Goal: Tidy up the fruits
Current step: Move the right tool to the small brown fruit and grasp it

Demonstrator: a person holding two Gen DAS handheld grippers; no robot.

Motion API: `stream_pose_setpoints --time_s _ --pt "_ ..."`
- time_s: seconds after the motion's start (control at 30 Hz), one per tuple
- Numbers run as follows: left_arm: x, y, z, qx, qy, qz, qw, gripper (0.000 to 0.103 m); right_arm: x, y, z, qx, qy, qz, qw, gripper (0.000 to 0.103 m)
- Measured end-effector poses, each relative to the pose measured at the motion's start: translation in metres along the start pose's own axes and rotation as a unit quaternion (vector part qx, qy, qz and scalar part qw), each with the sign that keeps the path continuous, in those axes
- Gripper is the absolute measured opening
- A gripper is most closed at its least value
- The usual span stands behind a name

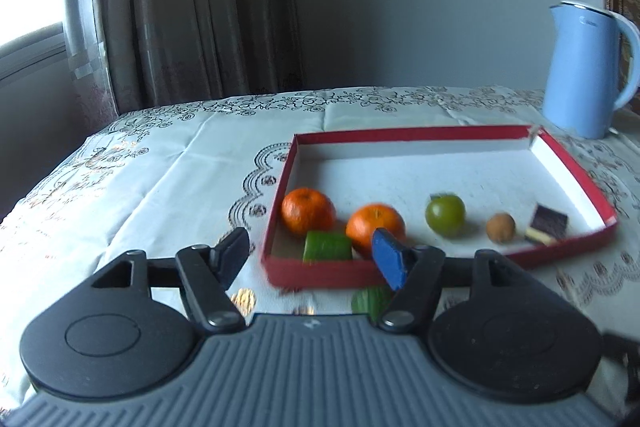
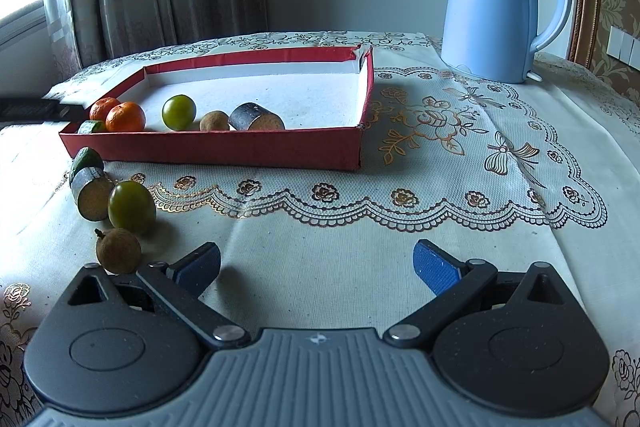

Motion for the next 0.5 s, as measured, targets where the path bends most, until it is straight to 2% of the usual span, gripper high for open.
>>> stream_pose_setpoints --time_s 0.13,0.23,0.4,0.5 --pt "-0.030 0.008 0.020 0.001 0.013 0.006 0.9999 0.069 0.000 0.000 0.000 -0.001 0.001 0.001 1.000 0.103" --pt "-0.048 0.011 0.027 0.008 0.024 0.002 0.9997 0.077 0.000 0.001 0.000 -0.003 0.001 0.002 1.000 0.103" --pt "-0.064 0.010 0.022 0.032 0.034 -0.014 0.9988 0.085 -0.001 0.000 0.001 0.002 -0.001 -0.001 1.000 0.103" --pt "-0.068 0.008 0.015 0.050 0.044 -0.028 0.9974 0.090 -0.002 -0.002 0.004 0.021 -0.009 -0.008 1.000 0.103"
Point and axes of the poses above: each gripper's, at about its wrist camera, not at the fingertips, and z roughly against the way its jaws point, y to its left, x to its top, the point moved 4 cm from there along -z, roughly the way its jaws point, and after that the axes turned 8 degrees about y, right-handed, at the moved point
